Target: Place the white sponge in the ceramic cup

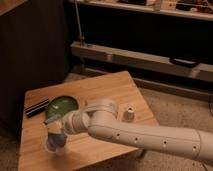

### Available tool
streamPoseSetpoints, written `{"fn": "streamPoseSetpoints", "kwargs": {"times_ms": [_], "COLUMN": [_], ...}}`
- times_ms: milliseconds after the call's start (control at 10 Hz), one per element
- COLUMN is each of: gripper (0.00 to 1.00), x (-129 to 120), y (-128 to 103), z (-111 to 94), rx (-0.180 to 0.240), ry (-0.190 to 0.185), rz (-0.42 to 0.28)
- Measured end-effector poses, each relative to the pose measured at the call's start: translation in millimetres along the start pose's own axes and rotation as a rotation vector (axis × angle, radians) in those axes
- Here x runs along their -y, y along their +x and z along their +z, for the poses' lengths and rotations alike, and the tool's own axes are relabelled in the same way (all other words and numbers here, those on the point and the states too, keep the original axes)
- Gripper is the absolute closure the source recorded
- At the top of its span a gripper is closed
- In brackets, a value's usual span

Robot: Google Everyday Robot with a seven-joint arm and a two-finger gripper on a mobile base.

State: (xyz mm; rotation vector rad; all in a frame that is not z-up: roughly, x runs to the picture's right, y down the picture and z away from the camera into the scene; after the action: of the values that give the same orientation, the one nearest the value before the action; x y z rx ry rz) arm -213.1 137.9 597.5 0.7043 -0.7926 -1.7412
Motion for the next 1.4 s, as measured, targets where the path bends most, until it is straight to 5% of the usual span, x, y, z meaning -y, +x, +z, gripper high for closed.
{"fn": "streamPoseSetpoints", "kwargs": {"times_ms": [500,1400], "gripper": [0.46,0.46], "x": [14.1,-4.0], "y": [-16.2,-16.1], "z": [23.4,56.5], "rx": [0.025,-0.020], "ry": [0.007,-0.043], "rz": [-0.047,-0.096]}}
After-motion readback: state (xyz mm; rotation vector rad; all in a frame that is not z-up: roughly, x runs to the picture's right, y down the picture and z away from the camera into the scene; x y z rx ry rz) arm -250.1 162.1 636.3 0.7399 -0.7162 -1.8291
